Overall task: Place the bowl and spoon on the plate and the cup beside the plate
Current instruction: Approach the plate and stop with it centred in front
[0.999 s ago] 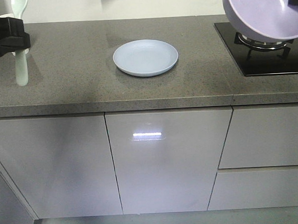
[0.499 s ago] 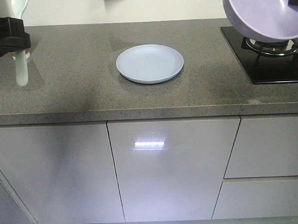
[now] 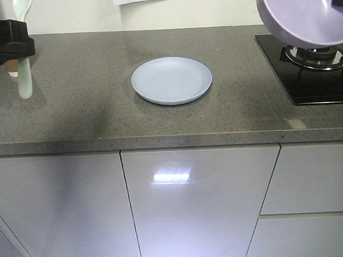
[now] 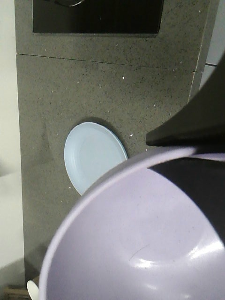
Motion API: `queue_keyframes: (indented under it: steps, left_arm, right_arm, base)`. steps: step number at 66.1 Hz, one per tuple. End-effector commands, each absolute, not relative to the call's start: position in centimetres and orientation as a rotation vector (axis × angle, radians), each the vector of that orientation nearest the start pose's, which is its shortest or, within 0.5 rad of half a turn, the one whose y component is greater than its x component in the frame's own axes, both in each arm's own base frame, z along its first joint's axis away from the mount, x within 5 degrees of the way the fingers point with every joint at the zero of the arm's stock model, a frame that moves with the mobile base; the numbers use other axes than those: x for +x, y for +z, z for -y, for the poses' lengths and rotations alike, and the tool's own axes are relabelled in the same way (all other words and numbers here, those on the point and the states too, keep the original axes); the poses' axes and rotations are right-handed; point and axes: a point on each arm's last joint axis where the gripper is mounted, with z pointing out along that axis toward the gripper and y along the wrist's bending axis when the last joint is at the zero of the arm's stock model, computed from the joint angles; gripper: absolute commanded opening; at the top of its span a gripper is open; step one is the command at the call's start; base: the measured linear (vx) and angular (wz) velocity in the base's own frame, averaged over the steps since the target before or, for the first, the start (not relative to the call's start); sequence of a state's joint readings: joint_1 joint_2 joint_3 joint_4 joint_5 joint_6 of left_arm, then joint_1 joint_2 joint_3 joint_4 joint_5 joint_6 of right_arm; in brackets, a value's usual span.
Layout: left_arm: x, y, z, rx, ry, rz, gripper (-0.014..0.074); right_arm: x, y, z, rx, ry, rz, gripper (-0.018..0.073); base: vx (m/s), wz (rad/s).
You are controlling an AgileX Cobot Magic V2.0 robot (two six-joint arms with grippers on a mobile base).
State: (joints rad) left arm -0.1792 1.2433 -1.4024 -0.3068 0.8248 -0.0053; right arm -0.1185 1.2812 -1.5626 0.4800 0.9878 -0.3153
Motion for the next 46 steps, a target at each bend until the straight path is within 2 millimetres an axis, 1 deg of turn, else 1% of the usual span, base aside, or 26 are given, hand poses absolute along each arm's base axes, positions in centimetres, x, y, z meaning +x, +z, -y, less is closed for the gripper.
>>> queue_keyframes:
  steps: [1, 46]
  left_arm:
    - [24.48, 45.8, 6.55, 0.079, -0.496, -2.03, -0.0006]
    - [24.48, 45.8, 6.55, 0.079, -0.496, -2.03, -0.0006]
  right_arm:
    - [24.68, 49.06, -0.61, -0.135, 0.328, -1.985, -0.001]
    - [24.68, 49.06, -0.61, -0.135, 0.328, -1.985, -0.001]
  base:
    - [0.07, -0.05]
    - [0.07, -0.03]
